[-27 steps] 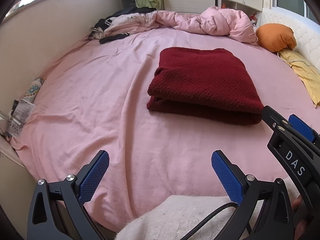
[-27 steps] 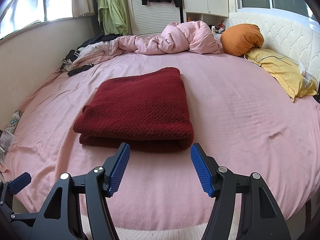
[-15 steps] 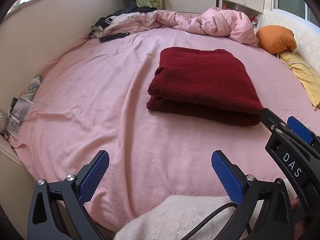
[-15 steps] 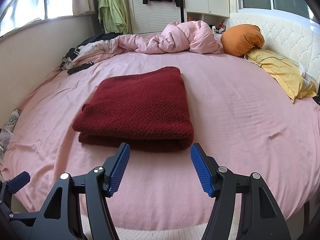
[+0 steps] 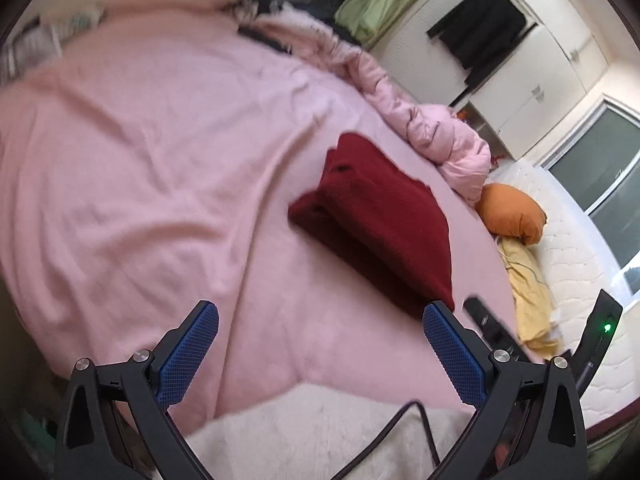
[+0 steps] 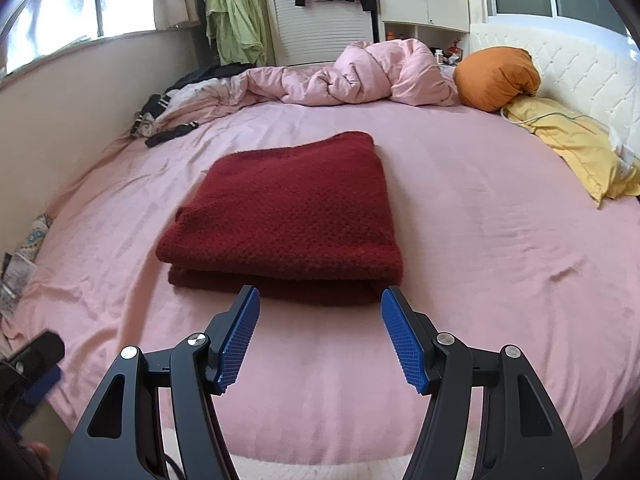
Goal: Fold clothes
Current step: 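Move the right gripper to the edge of the folded dark red sweater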
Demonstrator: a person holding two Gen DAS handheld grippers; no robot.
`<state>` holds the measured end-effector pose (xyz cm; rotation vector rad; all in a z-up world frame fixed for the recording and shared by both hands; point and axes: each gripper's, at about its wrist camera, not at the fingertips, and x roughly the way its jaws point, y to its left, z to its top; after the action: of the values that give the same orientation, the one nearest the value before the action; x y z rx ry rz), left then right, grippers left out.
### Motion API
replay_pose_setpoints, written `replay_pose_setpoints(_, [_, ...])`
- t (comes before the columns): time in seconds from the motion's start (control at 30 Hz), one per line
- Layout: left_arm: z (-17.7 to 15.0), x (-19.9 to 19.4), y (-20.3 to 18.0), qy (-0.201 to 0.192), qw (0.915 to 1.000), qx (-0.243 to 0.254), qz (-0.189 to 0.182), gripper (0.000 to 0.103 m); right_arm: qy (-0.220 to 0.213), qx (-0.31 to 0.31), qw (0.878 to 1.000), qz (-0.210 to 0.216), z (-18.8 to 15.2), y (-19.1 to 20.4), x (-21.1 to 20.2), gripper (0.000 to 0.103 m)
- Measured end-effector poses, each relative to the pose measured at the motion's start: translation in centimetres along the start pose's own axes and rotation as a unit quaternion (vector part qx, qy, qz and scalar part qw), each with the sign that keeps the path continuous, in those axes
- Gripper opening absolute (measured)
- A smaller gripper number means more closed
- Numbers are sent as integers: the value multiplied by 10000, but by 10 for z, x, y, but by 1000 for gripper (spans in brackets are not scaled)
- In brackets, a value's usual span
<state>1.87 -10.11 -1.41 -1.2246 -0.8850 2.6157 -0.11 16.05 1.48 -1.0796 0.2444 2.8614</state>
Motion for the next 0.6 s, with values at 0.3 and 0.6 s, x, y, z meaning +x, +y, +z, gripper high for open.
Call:
replay_pose_setpoints(0.3, [-20, 14, -23, 476, 9945, 350, -868, 103, 807, -579, 9939, 487, 24, 14, 33, 64])
replay_pose_setpoints(0.6, [-23, 26, -33, 525, 9874, 270, -1471, 103, 895, -2441, 9651, -318, 44, 50, 82, 64])
